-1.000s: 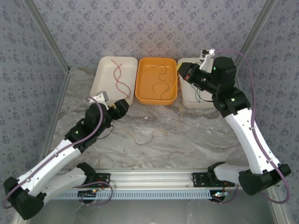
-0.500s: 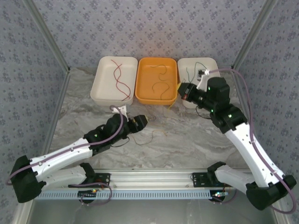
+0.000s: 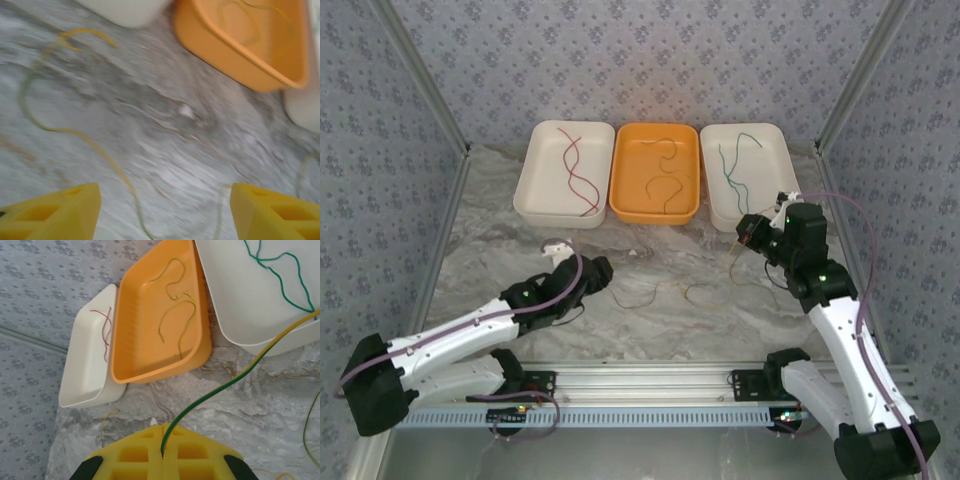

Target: Untangle the cables

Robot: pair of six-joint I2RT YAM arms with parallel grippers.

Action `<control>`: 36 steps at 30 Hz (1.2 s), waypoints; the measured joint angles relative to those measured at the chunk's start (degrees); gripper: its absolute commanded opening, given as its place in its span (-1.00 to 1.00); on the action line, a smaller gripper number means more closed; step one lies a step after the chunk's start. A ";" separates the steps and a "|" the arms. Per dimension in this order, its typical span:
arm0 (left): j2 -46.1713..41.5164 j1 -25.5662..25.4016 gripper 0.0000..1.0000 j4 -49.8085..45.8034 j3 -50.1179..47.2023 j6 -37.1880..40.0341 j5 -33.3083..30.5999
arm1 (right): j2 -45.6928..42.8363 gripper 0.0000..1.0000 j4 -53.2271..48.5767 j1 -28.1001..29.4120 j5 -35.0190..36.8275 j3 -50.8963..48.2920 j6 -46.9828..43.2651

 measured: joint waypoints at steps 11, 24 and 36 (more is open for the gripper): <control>1.79 13.29 0.00 -4.00 -0.87 2.95 10.32 | 2.14 -1.00 0.92 -0.04 -0.02 -3.98 -0.83; 18.86 -5.75 0.03 0.98 14.03 2.38 9.01 | 2.34 -1.00 -0.28 -0.04 0.74 -3.98 -2.75; 46.53 -10.36 0.13 0.83 37.97 13.99 15.96 | 4.81 -1.00 -0.22 -0.20 1.11 -6.29 -2.95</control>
